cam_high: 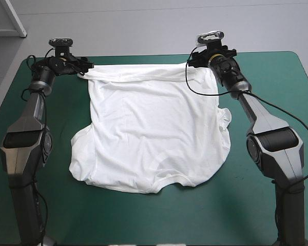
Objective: Fold the cloth
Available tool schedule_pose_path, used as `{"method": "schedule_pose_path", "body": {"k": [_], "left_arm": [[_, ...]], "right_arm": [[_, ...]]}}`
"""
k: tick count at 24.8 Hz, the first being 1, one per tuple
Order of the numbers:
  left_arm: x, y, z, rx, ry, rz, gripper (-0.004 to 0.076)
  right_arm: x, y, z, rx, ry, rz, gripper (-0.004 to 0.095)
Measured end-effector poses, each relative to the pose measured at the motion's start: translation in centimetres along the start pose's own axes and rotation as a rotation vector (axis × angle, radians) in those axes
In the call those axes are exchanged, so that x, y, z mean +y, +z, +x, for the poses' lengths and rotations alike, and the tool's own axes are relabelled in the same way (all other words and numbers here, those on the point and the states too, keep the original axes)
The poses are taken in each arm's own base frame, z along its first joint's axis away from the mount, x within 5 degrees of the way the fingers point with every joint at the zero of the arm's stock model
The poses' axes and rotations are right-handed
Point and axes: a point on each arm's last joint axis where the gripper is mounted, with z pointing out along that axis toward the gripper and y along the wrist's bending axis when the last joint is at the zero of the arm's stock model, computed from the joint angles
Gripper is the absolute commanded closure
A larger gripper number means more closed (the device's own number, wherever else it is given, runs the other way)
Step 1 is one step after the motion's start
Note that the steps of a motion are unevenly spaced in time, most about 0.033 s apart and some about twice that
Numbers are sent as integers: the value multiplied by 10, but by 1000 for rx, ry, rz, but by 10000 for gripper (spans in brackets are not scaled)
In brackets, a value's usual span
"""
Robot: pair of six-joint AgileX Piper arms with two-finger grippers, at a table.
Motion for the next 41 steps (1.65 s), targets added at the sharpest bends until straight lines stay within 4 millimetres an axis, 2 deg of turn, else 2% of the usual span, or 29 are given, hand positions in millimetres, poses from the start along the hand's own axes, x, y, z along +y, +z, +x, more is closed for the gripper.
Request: {"method": "schedule_pose_path", "body": {"k": [2, 4, 5, 6, 7, 8, 9, 10, 11, 12, 13, 16, 18, 21, 22, 26, 30, 35, 41], "left_arm": [[-5, -9, -5, 25, 10, 19, 104], [-10, -27, -13, 64, 11, 44, 132], [-14, -42, -20, 81, 4, 59, 149], [-17, -55, -24, 109, -1, 73, 176], [-24, -84, -33, 162, -5, 99, 183], [-28, -104, -39, 179, -3, 109, 190], [-33, -130, -43, 226, 2, 125, 191], [-35, -142, -45, 248, 7, 126, 191], [-37, -161, -48, 262, 5, 117, 191], [-38, -166, -48, 263, 1, 117, 191], [-41, -179, -47, 267, -9, 120, 191], [-50, -223, -40, 265, -25, 129, 191], [-55, -251, -18, 303, -33, 131, 191], [-64, -288, 30, 384, -38, 137, 191], [-66, -293, 53, 434, -47, 142, 191], [-73, -313, 106, 507, -66, 145, 191], [-78, -327, 153, 541, -87, 150, 191], [-81, -330, 192, 546, -111, 146, 191], [-81, -318, 209, 546, -122, 136, 191]], "right_arm": [[-4, -13, -9, 39, 10, 19, 24], [-8, -33, -24, 69, 34, 34, 72], [-11, -47, -34, 85, 44, 41, 96], [-14, -63, -45, 97, 49, 50, 160], [-20, -98, -67, 110, 39, 66, 192], [-22, -113, -76, 112, 37, 71, 256], [-27, -147, -94, 111, 39, 83, 278], [-29, -160, -100, 111, 41, 89, 315], [-34, -189, -110, 118, 49, 100, 324], [-35, -202, -114, 123, 54, 104, 329], [-38, -223, -119, 145, 66, 111, 329], [-42, -253, -116, 249, 70, 128, 329], [-42, -261, -109, 346, 56, 122, 329], [-32, -261, -97, 417, 56, 15, 331], [-26, -260, -90, 445, 70, -37, 331], [-15, -259, -63, 545, 80, -132, 331], [-8, -263, -27, 664, 74, -189, 331], [-6, -279, 13, 757, 77, -206, 333], [-3, -294, 48, 809, 91, -215, 333]]}}
